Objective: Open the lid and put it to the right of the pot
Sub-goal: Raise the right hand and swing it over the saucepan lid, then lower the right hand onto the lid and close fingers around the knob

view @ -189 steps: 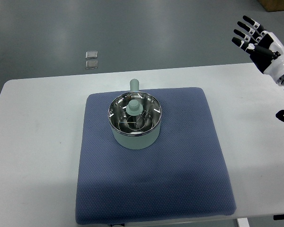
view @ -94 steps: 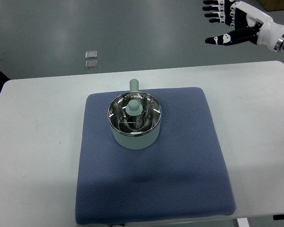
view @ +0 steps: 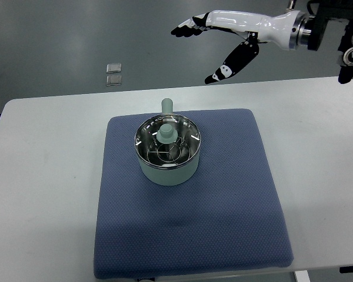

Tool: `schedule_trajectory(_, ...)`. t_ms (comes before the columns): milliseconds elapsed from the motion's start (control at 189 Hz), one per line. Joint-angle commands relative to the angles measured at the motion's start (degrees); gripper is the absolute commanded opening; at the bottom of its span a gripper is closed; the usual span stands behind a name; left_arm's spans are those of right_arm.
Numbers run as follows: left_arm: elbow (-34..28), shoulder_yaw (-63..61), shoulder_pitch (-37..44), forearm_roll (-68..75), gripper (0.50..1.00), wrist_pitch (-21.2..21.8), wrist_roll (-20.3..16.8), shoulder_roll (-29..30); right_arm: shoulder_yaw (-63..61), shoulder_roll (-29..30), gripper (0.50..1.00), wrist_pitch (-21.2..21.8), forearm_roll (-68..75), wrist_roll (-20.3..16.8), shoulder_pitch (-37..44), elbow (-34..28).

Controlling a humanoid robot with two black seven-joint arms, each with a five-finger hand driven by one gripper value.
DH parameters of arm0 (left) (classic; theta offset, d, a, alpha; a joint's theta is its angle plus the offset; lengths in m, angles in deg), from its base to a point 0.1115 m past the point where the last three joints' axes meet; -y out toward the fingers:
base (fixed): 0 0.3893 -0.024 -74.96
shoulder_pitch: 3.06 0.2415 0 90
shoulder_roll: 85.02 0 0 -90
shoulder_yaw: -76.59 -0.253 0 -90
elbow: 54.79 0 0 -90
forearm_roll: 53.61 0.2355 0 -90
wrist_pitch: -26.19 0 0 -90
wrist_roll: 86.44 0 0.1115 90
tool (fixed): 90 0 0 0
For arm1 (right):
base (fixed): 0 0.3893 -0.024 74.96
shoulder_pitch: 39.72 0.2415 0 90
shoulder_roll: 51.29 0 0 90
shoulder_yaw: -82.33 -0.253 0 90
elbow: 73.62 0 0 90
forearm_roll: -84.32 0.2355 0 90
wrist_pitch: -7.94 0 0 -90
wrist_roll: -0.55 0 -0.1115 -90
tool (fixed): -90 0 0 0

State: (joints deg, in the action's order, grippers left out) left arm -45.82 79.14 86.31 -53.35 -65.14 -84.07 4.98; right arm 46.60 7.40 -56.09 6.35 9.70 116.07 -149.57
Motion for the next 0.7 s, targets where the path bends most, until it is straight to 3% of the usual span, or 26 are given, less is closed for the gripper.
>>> schedule_trajectory(0, 0.0, 0.0, 0.0, 0.0, 1.0, 0.0, 0.0, 0.0, 3.3, 4.1, 0.889, -0.4, -6.7, 0.0, 2.4, -0.1)
schedule_trajectory(228, 0.0, 0.0, 0.0, 0.0, 1.0, 0.0, 0.0, 0.0, 7.1, 9.8, 0.883, -2.1, -13.2, -0.4, 2.2, 0.5)
schedule_trajectory(360, 0.0, 0.0, 0.0, 0.0, 1.0, 0.0, 0.0, 0.0, 10.3, 10.7, 0.881, -4.6, -15.5, -0.7, 2.2, 1.6)
schedule_trajectory(694, 0.0, 0.0, 0.0, 0.0, 1.0, 0.0, 0.0, 0.0, 14.6, 11.5, 0.881, -4.5, -17.2, -2.1, 1.7, 3.6)
